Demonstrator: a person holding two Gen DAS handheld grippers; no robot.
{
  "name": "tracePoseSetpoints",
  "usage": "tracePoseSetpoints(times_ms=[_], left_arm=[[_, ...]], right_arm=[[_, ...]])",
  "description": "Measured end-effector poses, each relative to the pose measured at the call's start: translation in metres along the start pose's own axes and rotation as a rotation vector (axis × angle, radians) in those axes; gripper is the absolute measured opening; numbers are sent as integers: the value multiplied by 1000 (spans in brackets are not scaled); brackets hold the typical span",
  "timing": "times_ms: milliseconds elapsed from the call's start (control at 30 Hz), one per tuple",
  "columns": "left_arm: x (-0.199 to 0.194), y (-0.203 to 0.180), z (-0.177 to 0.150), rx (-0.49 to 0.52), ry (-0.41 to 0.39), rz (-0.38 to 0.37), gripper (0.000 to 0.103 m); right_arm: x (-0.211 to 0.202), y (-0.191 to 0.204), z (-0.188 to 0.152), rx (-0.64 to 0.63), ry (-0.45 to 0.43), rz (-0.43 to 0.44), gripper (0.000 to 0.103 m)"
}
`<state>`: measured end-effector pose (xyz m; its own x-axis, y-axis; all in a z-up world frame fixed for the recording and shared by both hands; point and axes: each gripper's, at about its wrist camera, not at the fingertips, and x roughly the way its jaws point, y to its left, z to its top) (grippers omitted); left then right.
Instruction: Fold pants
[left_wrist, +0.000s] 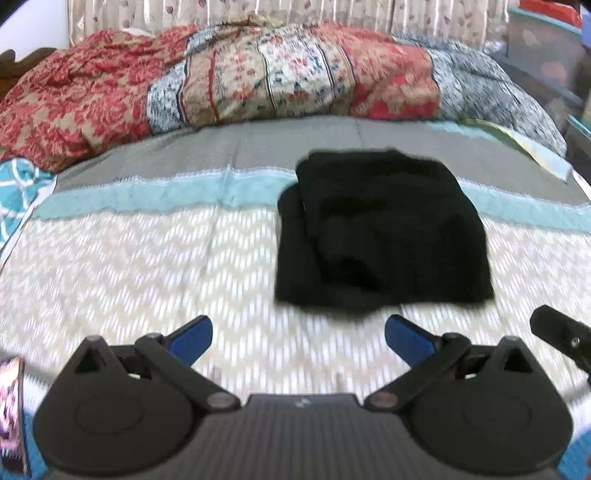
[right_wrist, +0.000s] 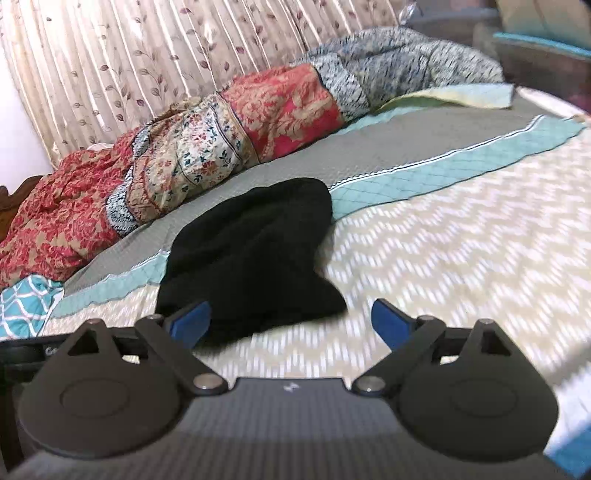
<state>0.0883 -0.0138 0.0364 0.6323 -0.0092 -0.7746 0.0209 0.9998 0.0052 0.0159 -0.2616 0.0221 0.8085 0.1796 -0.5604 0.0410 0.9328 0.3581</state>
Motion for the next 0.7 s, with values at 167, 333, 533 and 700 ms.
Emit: tracePoseSetpoints(times_ms=[167, 333, 533, 700], left_arm=[[-40, -2, -24, 15, -82, 66, 103], [-72, -7, -43, 52, -147, 127, 103], [-86, -7, -53, 30, -166, 102, 103], [-91, -12, -60, 52, -172, 88, 103]], right_arm=[[-15, 17, -16, -35, 36, 26, 96], [-39, 30, -33, -36, 72, 82, 96], [-57, 37, -42, -46, 68, 102, 96], [-65, 38, -46, -54, 58, 98, 96]])
